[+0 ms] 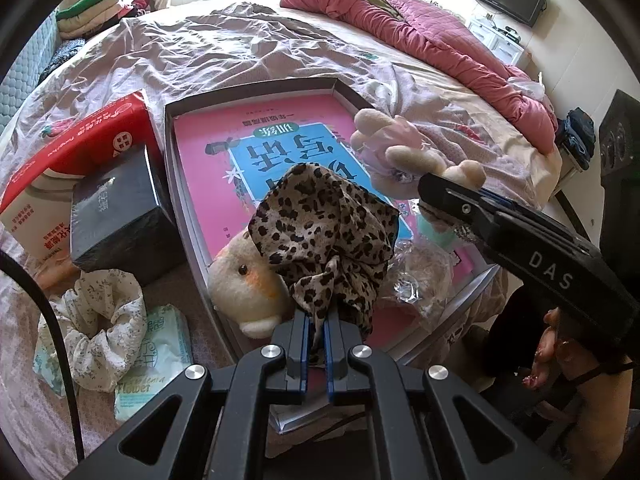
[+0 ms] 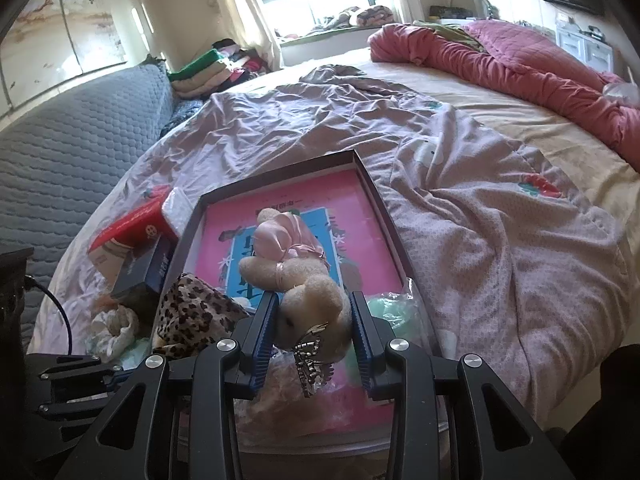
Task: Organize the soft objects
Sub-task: 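Carry the leopard cloth with the left gripper over the tray while the right carries the bunny there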
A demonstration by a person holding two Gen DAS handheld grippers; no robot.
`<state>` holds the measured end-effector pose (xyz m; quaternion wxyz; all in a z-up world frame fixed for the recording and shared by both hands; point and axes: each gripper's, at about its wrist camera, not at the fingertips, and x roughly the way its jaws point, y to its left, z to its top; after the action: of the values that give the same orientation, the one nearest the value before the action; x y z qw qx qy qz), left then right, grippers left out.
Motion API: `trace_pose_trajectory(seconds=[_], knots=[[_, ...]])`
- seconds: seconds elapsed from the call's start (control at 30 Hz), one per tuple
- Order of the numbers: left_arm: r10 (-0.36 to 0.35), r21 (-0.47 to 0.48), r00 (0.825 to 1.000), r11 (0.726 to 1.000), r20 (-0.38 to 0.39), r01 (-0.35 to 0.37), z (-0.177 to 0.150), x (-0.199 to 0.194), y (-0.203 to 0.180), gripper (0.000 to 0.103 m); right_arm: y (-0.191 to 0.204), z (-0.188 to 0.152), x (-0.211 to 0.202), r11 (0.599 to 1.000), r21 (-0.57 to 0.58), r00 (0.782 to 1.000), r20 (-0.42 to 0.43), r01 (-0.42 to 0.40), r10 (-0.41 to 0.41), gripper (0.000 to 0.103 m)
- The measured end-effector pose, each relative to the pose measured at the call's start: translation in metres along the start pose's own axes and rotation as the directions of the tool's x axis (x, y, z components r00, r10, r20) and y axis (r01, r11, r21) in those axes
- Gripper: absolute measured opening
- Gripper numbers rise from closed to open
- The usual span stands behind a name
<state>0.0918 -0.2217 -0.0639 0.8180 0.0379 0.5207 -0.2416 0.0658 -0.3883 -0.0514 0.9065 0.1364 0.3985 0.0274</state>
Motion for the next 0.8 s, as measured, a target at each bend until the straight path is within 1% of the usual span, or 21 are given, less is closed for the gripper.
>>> trace_pose_trajectory(seconds=[0.2, 0.47, 0.8], knots=[[0.001, -0.001, 1.000, 1.000, -0.002, -0.001, 0.001, 0.002, 0.001, 0.006, 0.006, -0.004, 0.011, 1.000, -0.027, 0.999, -0.034, 0.000, -0.001, 0.038], [0.001, -0.001, 1.000, 1.000, -0.001, -0.001, 0.002, 0.002, 0.001, 0.006, 0.008, -0.005, 0.013, 1.000, -0.029, 0.999, -0.035, -0.007, 0.006, 0.040], [0.003, -0.016, 1.000, 1.000, -0.002, -0.003, 0.001, 0.001, 0.003, 0.006, 0.015, -0.006, 0.010, 0.998, -0.042, 0.999, -0.038, -0.038, 0.036, 0.042]])
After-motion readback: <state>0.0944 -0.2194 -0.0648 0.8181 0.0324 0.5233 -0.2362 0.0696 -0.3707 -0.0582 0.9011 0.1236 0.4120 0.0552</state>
